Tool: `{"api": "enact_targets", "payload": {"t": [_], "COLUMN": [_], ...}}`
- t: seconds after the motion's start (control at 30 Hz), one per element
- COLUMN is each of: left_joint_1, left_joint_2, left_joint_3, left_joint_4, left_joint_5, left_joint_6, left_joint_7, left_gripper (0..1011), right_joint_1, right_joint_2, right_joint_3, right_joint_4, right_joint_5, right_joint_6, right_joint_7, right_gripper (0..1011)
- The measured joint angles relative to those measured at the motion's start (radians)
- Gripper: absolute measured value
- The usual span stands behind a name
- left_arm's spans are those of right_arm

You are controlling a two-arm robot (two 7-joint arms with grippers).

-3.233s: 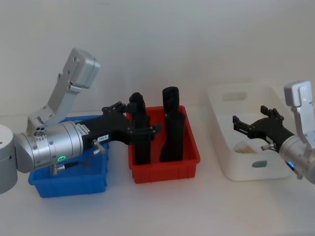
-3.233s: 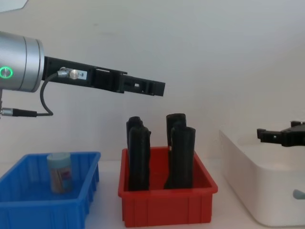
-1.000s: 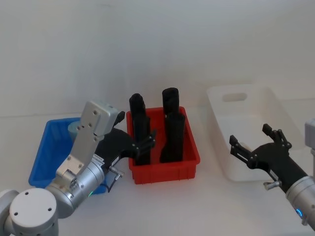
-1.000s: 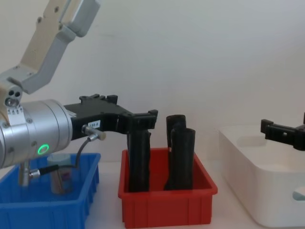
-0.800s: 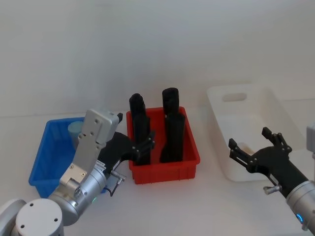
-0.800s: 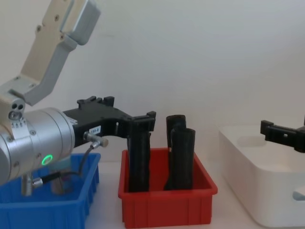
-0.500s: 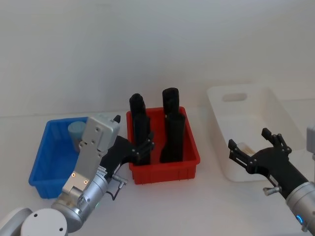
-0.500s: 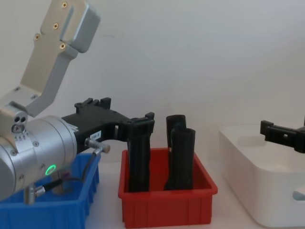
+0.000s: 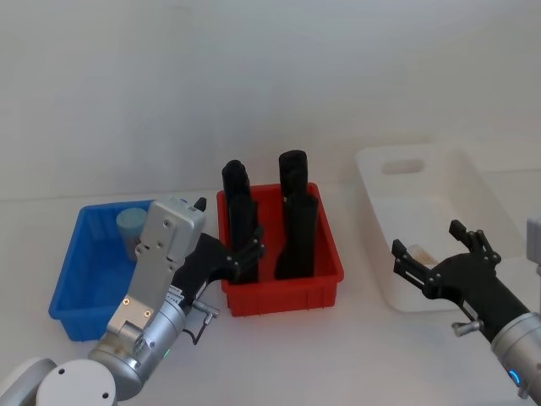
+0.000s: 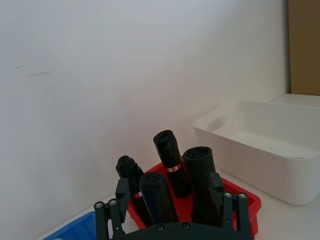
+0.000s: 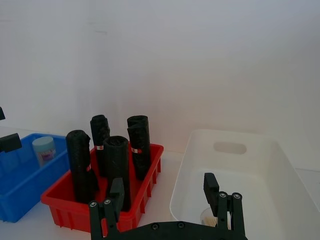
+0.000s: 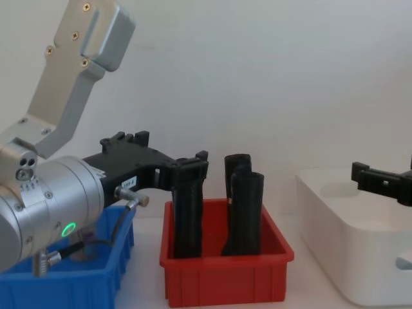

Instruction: Pick the cotton swabs from the blue box and place them into the white box.

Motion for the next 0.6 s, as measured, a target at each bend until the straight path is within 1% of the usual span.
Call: {"api": "enact_targets", "payload": {"t": [0.47, 0.6], "left_joint_1": [0.0, 0.0], "left_joint_2": [0.0, 0.0], "left_joint_3": [0.0, 0.0], "left_joint_4": [0.0, 0.0], "left_joint_5": [0.0, -0.001], "left_joint_6": [0.0, 0.001], "left_joint_7": [0.0, 0.0], "left_gripper": [1004, 1004], "right_joint_1": [0.001, 0.01], "right_joint_2": [0.0, -0.001], "right_joint_3": [0.001, 0.002], "right_joint_4": [0.002, 0.016], "right_joint_5": [-0.001, 0.0], "right_joint_6": [0.0, -0.005], "right_joint_7": [0.003, 0.019], "right_gripper": [1001, 1001]}}
